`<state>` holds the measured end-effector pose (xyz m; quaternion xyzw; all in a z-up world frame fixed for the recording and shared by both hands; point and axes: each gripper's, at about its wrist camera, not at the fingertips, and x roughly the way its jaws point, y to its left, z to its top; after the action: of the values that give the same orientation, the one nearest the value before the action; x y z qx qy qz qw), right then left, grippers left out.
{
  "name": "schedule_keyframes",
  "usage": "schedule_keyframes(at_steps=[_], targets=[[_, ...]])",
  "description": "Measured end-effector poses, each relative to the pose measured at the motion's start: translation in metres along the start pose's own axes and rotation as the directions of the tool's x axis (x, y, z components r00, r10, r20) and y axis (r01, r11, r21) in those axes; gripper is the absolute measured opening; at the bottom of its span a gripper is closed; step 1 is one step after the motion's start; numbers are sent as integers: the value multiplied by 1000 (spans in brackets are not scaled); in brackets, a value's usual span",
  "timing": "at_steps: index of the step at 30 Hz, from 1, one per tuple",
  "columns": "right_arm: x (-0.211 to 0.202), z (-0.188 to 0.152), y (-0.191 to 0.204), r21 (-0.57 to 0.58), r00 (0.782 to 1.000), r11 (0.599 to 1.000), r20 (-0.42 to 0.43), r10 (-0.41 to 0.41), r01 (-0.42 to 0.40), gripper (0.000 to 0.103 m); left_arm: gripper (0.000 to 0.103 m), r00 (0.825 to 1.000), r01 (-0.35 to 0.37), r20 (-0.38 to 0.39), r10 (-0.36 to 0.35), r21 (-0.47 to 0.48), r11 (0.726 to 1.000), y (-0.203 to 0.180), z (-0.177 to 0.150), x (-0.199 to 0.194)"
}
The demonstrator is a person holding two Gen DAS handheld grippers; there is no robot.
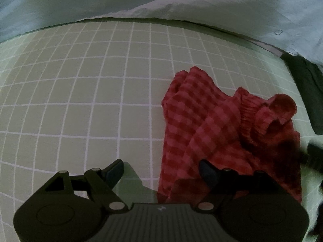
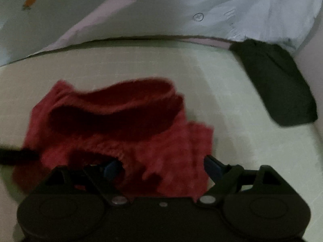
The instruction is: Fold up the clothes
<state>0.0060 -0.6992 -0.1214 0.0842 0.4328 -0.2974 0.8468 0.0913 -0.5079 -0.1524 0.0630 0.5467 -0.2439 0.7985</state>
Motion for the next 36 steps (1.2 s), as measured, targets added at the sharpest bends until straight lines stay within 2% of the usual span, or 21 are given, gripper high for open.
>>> schedule_keyframes(at_steps=[3,5,7,9,11,16,18,21,23,24,25,27,28,29,30,31,36], targets=[[3,35,-27,136,998,991,63,3,-12,88,82,1000,2,5,-2,16,1000,-2,3,2],[4,53,-45,243,996,969,87,18,-39,90,82,1000,6,7,-6,20,1000,-4,7,4],[7,60,-60,340,995,938,89,43,-71,92,82,1000,11,10,-11,23,1000,-6,10,7],[8,52,-69,405,995,909,68,76,-97,92,82,1000,15,13,-16,32,999,-7,12,8],[10,37,-72,427,996,900,34,82,-89,92,82,1000,23,15,-23,40,999,-9,15,10],[18,-12,-65,413,991,910,-106,87,-36,93,80,998,64,9,-65,57,996,-14,22,15],[21,-25,-60,406,986,913,-134,99,-37,93,75,998,66,12,-67,68,995,-17,24,16],[22,-34,-48,352,987,935,-136,92,-38,92,55,996,89,9,-90,85,992,-21,28,18],[20,-33,-39,313,988,949,-122,90,-48,82,32,993,119,-5,-120,88,989,-23,31,19],[20,-32,-35,300,989,952,-117,94,-55,81,23,991,135,-17,-134,93,987,-26,33,20],[19,-32,-30,286,989,956,-111,98,-63,79,9,987,159,-27,-157,99,982,-29,34,21],[16,-30,-20,256,989,964,-99,106,-77,62,7,980,199,-25,-197,112,974,-36,34,18],[15,-27,-17,251,987,963,-97,130,-102,42,6,976,219,-16,-218,125,968,-42,32,14],[12,-26,-15,260,980,954,-94,177,-148,28,5,971,238,-7,-239,139,961,-47,30,9],[7,-25,-14,279,972,941,-80,221,-191,21,5,966,257,-2,-260,153,954,-51,26,2],[2,-25,-14,298,966,930,-67,248,-218,7,5,960,276,4,-281,167,947,-55,22,-4],[-47,-38,-14,397,958,877,15,287,-269,6,5,935,351,-1,-356,175,920,-60,-5,-29]])
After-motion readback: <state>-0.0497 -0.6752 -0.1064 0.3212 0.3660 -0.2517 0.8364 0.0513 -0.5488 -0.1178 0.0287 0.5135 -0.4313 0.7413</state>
